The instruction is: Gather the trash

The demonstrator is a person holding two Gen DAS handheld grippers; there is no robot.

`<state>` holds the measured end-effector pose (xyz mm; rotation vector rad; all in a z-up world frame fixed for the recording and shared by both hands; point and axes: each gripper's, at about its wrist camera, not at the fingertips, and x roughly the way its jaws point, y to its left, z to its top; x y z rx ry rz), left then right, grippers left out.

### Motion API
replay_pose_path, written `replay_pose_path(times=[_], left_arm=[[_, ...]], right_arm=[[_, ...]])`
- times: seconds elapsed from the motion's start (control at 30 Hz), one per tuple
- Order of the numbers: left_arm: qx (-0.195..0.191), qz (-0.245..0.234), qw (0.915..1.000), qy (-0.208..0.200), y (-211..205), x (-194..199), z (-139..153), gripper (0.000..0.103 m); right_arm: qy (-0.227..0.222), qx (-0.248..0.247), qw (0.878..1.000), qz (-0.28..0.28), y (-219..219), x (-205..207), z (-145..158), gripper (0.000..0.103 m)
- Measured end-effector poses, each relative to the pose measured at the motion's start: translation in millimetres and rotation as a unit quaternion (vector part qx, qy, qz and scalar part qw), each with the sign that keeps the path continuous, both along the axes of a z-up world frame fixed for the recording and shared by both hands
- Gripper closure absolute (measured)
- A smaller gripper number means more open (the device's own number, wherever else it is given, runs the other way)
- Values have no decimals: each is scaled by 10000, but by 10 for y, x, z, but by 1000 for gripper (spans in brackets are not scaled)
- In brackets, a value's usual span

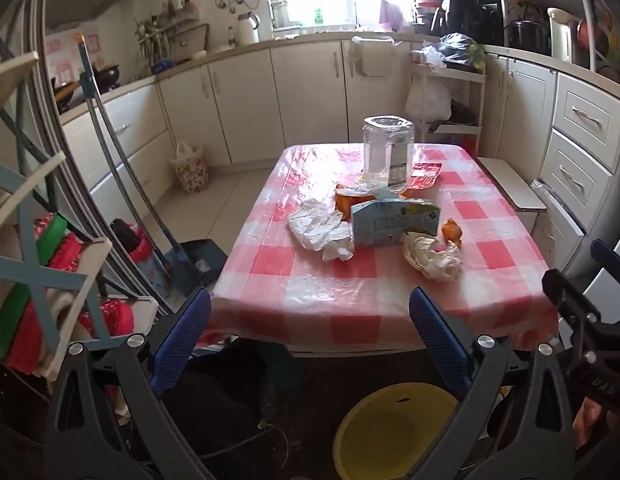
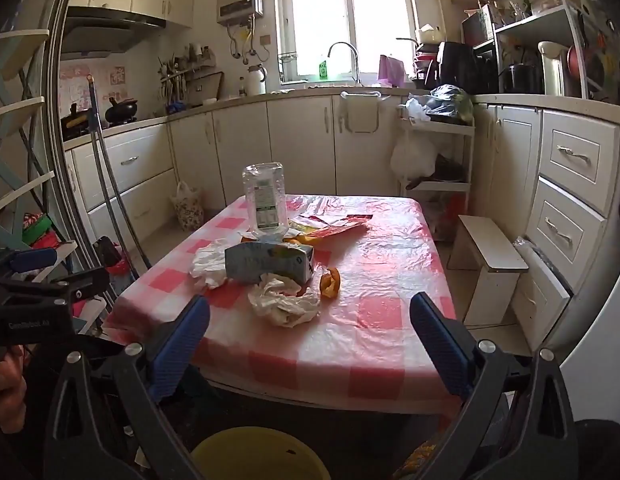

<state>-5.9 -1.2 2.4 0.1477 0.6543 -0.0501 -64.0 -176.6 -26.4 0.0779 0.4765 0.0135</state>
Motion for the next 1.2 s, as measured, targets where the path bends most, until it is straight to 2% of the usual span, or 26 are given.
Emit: replay_pose_path(times=[0.17, 0.27, 0.3, 0.43, 0.5, 1.03, 1.2], left_arm=[[45, 0, 9999, -158, -72, -121, 40, 7], [-6, -11, 10000, -67, -44, -124, 25, 7], [34, -17, 9998, -182, -57, -158, 20, 7], [12, -24, 9999, -153, -24, -177, 16, 7], [-55, -16, 10000, -27, -12, -154, 56, 7], [-105, -83, 9998, 128, -34, -160, 50, 7], [-125, -107, 9993, 330, -3, -124, 68, 7]], right_arm=[[-6, 28, 10000, 5, -4, -46, -61, 7], [-6, -10, 10000, 12, 16, -38, -80, 7], [14, -8, 10000, 22, 21, -29, -89, 7], [71, -57, 9999, 73, 65, -9, -140, 7], [82, -82, 9999, 97, 75, -10, -147, 7], [85, -127, 9998, 126, 73, -43, -124, 7], [92, -122, 9998, 125, 74, -40, -124, 7]])
